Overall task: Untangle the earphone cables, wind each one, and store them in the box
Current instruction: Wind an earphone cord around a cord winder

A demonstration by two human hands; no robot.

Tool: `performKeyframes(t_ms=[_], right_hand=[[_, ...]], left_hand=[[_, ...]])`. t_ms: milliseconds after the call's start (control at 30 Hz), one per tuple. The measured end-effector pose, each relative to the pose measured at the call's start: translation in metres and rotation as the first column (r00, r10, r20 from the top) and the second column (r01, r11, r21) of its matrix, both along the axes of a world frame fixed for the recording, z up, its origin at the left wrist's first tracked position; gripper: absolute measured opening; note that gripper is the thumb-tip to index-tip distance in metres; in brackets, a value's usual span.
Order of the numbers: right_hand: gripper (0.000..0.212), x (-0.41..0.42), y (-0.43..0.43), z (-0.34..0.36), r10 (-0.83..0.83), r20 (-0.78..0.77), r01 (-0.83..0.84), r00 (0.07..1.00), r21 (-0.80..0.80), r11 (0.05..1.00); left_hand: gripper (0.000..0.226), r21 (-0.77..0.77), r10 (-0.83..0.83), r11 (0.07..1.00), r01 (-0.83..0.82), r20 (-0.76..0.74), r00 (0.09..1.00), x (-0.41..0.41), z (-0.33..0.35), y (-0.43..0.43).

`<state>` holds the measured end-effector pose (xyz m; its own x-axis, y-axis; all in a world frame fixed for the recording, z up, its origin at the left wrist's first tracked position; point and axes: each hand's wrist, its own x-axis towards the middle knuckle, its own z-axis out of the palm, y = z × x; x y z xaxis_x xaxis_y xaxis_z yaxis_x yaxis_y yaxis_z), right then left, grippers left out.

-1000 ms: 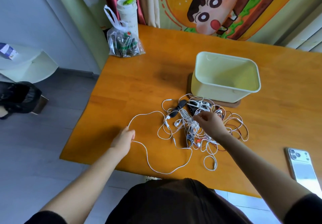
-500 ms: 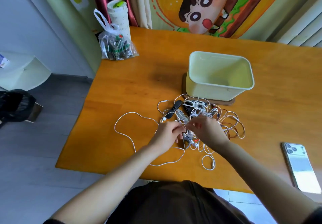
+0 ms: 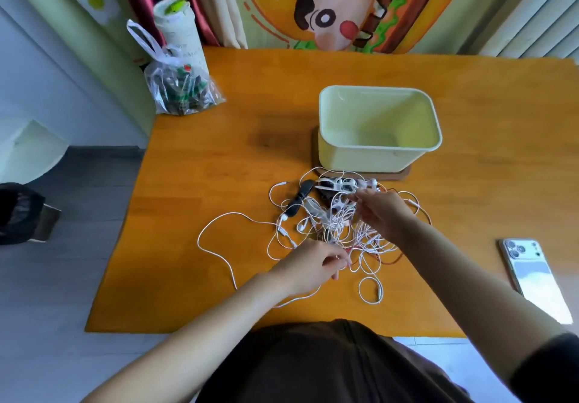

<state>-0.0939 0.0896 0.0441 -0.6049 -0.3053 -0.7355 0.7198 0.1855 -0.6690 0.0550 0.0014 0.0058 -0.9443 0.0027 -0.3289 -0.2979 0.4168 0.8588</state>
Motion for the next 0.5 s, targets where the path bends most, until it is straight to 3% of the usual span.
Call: performKeyframes(t_ms=[67,133,233,300,500], right_hand=[[0.016,-0.007,0.001,-0.005,-0.006,0.013,0.006,1.0,-0.001,1.0],[0.027,-0.01,0.003,-0.009,0.062,-0.006,-0.061,0.998,0.027,0.998],[0.043,-0.009,0.005,-0.011,0.16,-0.018,-0.157,0.987,0.102,0.982],[0.041,-0.008,0.007,-0.01,0.203,-0.033,-0.198,0.979,0.121,0.973],[0.019,-0.004,0.017,-0.017,0.49,-0.243,-0.404,0.837,0.329,0.854]], left_hand=[[0.022,0.095,-0.011,0.995,0.0,0.123,0.992,-0.01,-0.008,-0.015],[0.029,0.122,0.081,0.987,-0.102,0.172,0.982,-0.023,-0.016,-0.034],[0.025,-0.079,0.356,0.933,-0.351,0.075,0.931,-0.042,-0.031,-0.062],[0.022,-0.26,0.458,0.863,-0.433,0.042,0.888,-0.054,-0.043,-0.076],[0.028,-0.465,0.413,0.837,-0.288,0.192,0.891,-0.082,-0.063,-0.086]])
